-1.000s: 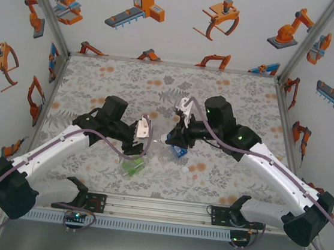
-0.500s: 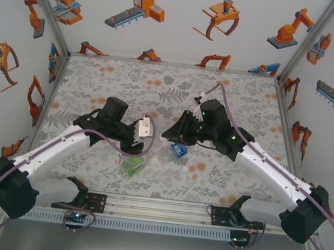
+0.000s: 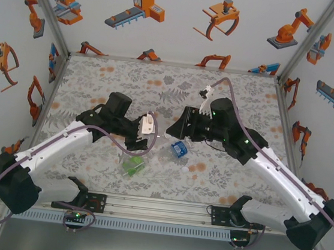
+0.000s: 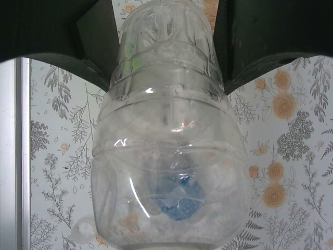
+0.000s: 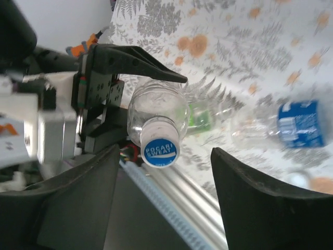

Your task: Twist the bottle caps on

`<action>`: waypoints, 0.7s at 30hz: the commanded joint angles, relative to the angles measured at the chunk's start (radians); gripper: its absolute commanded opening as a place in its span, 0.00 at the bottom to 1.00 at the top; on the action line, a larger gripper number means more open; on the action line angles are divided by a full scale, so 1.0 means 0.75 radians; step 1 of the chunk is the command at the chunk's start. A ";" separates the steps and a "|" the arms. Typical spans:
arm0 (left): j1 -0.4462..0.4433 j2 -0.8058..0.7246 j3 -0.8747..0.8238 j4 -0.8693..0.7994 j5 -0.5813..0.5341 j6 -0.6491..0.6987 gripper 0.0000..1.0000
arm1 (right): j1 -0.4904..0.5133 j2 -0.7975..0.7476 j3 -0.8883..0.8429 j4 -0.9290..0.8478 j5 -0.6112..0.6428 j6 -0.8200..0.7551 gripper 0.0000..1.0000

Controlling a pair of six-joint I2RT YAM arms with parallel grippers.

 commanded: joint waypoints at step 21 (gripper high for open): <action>-0.084 -0.079 -0.047 -0.018 0.042 0.070 0.00 | 0.006 -0.111 -0.138 0.162 -0.579 -1.447 0.56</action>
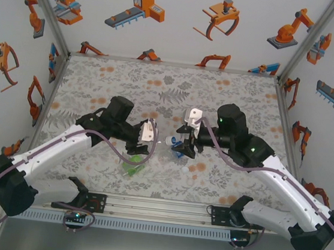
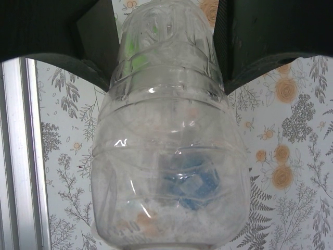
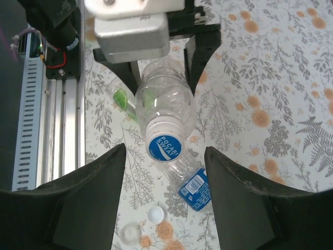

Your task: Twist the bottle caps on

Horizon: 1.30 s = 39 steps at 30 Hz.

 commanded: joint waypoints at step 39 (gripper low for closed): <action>-0.003 -0.005 -0.020 0.049 -0.086 -0.013 0.00 | 0.008 0.139 -0.127 0.109 0.416 2.271 0.00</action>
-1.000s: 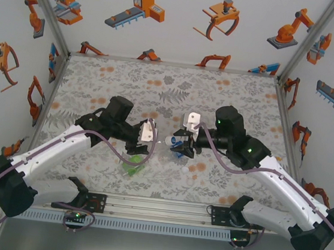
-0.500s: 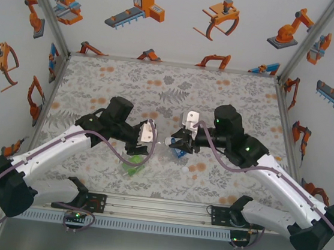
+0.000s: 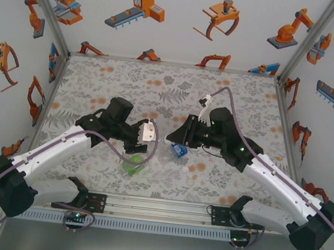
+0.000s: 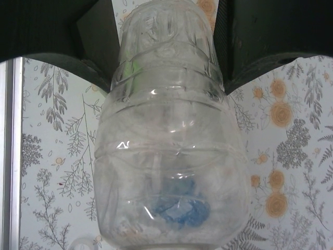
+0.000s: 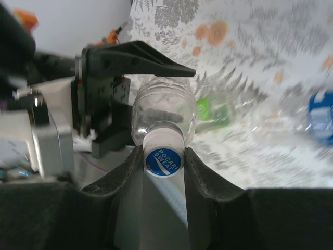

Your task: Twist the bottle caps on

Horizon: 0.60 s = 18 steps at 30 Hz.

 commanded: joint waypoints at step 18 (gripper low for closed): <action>0.014 0.010 0.013 0.065 0.051 0.000 0.00 | 0.007 0.011 0.219 -0.098 0.131 -0.308 0.53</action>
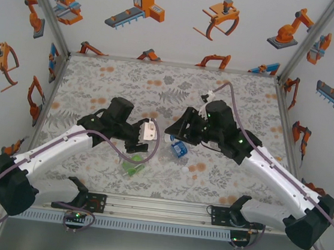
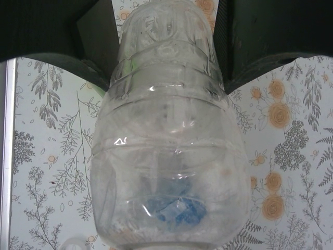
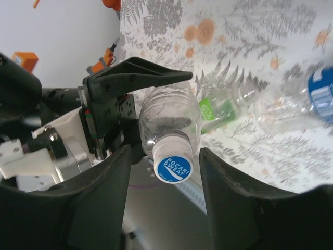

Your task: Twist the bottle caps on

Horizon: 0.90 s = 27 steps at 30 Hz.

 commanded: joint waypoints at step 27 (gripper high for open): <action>0.049 -0.028 0.047 -0.042 0.299 0.057 0.00 | 0.006 -0.090 -0.050 0.117 -0.606 -2.005 0.51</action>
